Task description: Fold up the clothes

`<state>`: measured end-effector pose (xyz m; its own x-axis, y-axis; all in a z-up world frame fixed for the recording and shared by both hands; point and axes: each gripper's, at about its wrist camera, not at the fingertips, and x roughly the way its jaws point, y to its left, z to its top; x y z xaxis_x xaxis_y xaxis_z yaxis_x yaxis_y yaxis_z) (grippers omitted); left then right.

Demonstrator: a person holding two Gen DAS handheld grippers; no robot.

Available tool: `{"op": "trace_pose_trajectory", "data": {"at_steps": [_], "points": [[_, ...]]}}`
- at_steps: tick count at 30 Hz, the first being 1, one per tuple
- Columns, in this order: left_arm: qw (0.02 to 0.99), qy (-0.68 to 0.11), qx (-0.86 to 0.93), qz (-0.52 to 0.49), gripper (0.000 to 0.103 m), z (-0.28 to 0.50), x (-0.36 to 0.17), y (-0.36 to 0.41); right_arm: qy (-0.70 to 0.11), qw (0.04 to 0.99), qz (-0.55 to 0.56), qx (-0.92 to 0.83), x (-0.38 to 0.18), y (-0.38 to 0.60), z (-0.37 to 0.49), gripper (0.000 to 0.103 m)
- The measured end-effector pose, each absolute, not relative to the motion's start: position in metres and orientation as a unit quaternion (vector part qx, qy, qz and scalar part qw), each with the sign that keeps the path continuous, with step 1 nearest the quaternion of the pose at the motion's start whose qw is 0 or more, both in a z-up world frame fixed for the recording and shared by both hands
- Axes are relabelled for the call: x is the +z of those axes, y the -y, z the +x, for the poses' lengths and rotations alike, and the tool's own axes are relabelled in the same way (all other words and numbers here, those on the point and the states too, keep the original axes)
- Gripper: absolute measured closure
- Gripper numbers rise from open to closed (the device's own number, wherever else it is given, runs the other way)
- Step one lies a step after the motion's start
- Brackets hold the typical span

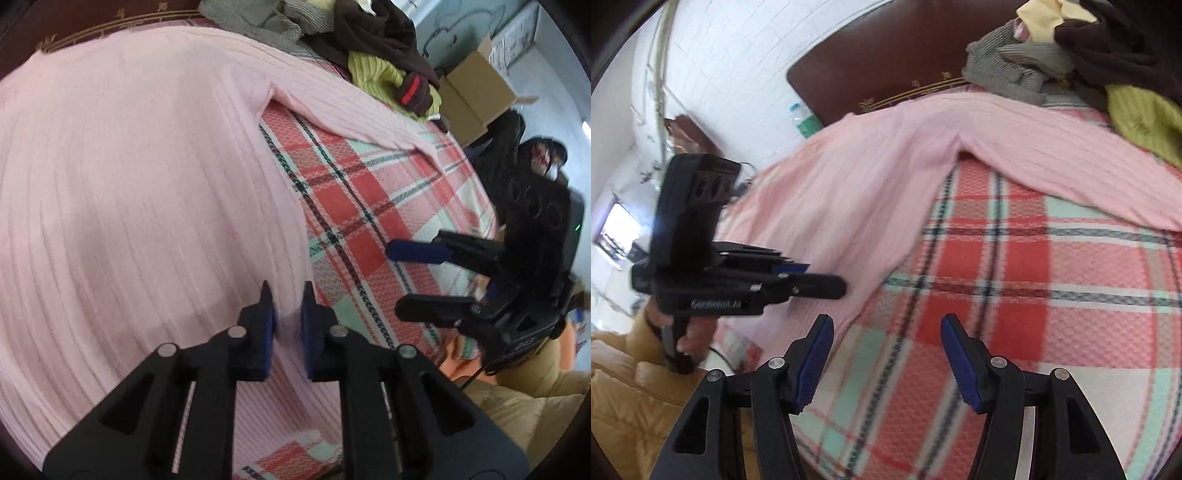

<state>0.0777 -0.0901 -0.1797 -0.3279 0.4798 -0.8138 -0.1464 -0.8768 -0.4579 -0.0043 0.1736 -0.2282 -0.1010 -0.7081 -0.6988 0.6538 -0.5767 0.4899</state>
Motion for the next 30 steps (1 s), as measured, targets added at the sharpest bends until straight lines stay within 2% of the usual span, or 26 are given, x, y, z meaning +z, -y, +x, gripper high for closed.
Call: {"op": "trace_pose_trajectory", "data": {"at_steps": [4,13,14,15,16,17,19,21,25,30], "points": [[0.206,0.243,0.785,-0.532,0.09,0.086,-0.18,0.13,0.051,0.487,0.501,-0.714,-0.238,-0.154,-0.001,0.041],[0.222,0.307,0.761,-0.526,0.089,0.087,-0.19,0.144,0.158,0.558,0.509,-0.636,-0.262,-0.102,-0.009,0.041],[0.221,0.31,0.76,-0.526,0.089,0.087,-0.191,0.143,0.167,0.565,0.507,-0.629,-0.262,-0.1,-0.009,0.053],[0.215,0.309,0.763,-0.526,0.083,0.087,-0.19,0.144,0.16,0.563,0.501,-0.637,-0.26,-0.101,-0.007,0.08],[0.216,0.31,0.764,-0.524,0.072,0.088,-0.189,0.144,0.151,0.561,0.496,-0.645,-0.257,-0.102,-0.005,0.094],[0.221,0.308,0.766,-0.519,0.068,0.091,-0.186,0.144,0.144,0.555,0.495,-0.653,-0.255,-0.106,-0.004,0.095],[0.227,0.293,0.774,-0.514,0.052,0.097,-0.18,0.14,0.148,0.544,0.499,-0.658,-0.251,-0.118,-0.003,0.096],[0.232,0.268,0.783,-0.512,0.042,0.103,-0.174,0.134,0.151,0.538,0.493,-0.668,-0.243,-0.135,-0.003,0.096],[0.245,0.192,0.798,-0.515,0.041,0.116,-0.166,0.11,0.14,0.501,0.492,-0.698,-0.229,-0.166,-0.007,0.097],[0.257,0.111,0.785,-0.552,0.041,0.127,-0.179,0.085,0.036,0.443,0.562,-0.698,-0.25,-0.17,-0.006,0.092]]}}
